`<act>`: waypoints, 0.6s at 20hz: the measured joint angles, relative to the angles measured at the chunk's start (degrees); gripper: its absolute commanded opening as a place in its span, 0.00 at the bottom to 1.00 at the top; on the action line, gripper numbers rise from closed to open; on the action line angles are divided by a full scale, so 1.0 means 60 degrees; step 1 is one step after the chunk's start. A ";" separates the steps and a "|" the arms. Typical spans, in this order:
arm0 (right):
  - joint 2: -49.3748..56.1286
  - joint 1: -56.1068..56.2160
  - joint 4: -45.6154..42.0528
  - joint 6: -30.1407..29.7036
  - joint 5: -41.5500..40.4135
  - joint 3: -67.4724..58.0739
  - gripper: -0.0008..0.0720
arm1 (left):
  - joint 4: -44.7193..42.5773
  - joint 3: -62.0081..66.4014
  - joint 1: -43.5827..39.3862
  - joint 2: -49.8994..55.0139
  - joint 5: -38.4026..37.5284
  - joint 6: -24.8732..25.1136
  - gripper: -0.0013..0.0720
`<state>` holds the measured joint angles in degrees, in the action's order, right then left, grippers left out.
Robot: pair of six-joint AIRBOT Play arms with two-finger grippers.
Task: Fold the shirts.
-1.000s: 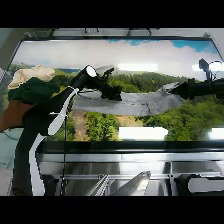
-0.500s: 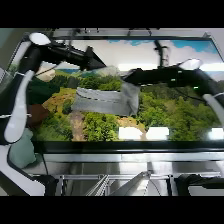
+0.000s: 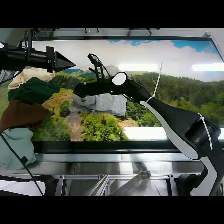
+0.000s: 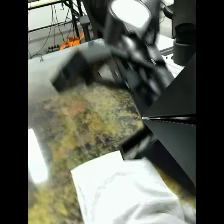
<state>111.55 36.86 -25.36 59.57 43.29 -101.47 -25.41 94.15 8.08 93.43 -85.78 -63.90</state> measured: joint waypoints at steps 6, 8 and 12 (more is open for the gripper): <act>-0.1257 -0.1555 -0.2790 0.2499 0.3534 -0.0044 0.03 | 0.0645 -0.0288 0.0794 -0.0113 -0.0535 0.0339 0.02; -0.1971 -0.2076 -0.4255 0.3523 0.4189 0.0696 0.03 | 0.0903 -0.0310 0.0896 -0.0120 -0.0750 0.0390 0.02; -0.2732 -0.3027 -0.6040 0.5184 0.4320 0.2605 0.77 | 0.1140 -0.0328 0.0758 -0.0127 -0.1067 0.0419 0.02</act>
<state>95.15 18.70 -61.60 90.67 69.21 -85.84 -18.57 92.18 12.62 92.66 -92.18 -61.39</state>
